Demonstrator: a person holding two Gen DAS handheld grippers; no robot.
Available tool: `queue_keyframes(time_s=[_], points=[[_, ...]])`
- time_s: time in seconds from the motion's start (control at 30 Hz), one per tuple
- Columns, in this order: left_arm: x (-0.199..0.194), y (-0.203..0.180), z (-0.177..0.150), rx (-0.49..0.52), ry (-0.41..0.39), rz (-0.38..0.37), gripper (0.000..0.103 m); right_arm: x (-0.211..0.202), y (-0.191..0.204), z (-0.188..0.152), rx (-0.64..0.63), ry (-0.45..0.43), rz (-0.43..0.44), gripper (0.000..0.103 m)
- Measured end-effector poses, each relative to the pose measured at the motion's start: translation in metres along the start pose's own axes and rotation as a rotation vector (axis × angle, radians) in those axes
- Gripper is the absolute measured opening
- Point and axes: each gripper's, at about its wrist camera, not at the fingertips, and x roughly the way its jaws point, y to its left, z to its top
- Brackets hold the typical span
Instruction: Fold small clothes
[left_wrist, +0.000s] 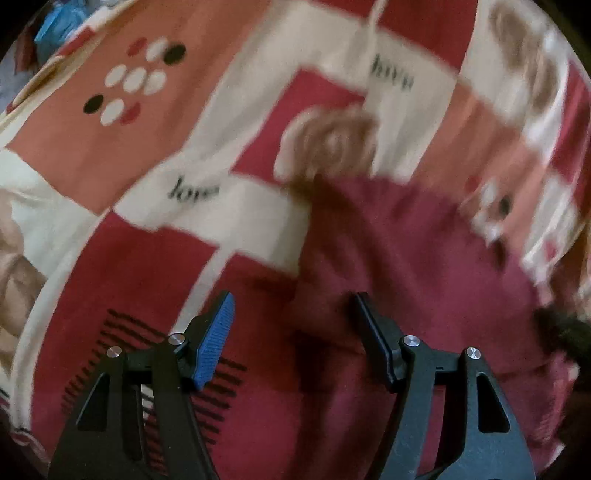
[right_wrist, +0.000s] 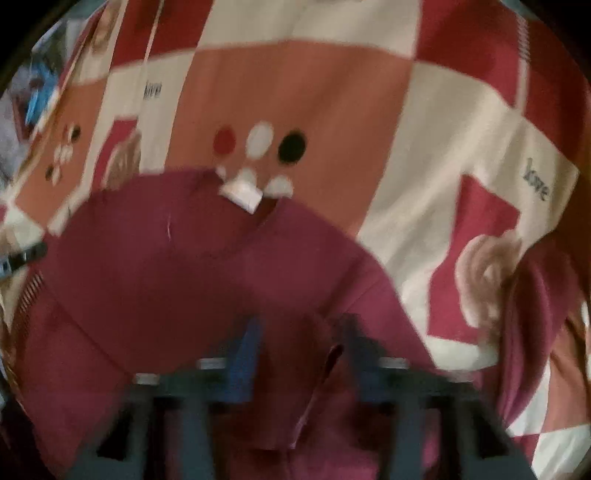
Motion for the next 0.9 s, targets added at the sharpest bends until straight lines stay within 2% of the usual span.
queue_keyframes(time_s=[0.07, 0.1, 0.17, 0.27, 0.37, 0.4, 0.5, 0.6, 0.77, 0.9], points=[[0.011, 0.0, -0.005, -0.019, 0.027, -0.009, 0.07, -0.005, 0.0, 0.001, -0.026, -0.074, -0.119, 0.011], [0.011, 0.001, -0.006, -0.025, 0.012, -0.007, 0.071, -0.001, -0.004, 0.0, 0.003, -0.07, -0.14, 0.011], [0.009, -0.002, -0.004, -0.016, 0.013, 0.007, 0.071, 0.009, -0.017, -0.001, 0.088, -0.023, -0.07, 0.011], [-0.006, -0.004, -0.004, -0.023, -0.04, -0.004, 0.07, -0.014, -0.021, -0.009, 0.159, -0.058, -0.003, 0.014], [-0.021, -0.009, -0.005, -0.01, -0.084, -0.036, 0.07, -0.039, -0.031, -0.022, 0.188, -0.092, 0.022, 0.053], [-0.025, -0.011, -0.007, -0.009, -0.095, -0.047, 0.07, -0.048, -0.041, -0.028, 0.21, -0.115, 0.008, 0.055], [-0.037, -0.012, -0.007, -0.021, -0.139, -0.059, 0.07, -0.067, -0.077, -0.037, 0.277, -0.138, -0.042, 0.055], [-0.04, -0.01, -0.005, -0.039, -0.147, -0.075, 0.07, -0.073, -0.133, -0.042, 0.39, -0.121, -0.122, 0.055], [-0.033, -0.014, -0.002, -0.044, -0.116, -0.086, 0.07, -0.053, -0.165, -0.025, 0.442, -0.097, -0.119, 0.055], [-0.028, -0.018, -0.001, -0.025, -0.109, -0.084, 0.07, -0.006, -0.181, 0.002, 0.467, -0.032, -0.205, 0.055]])
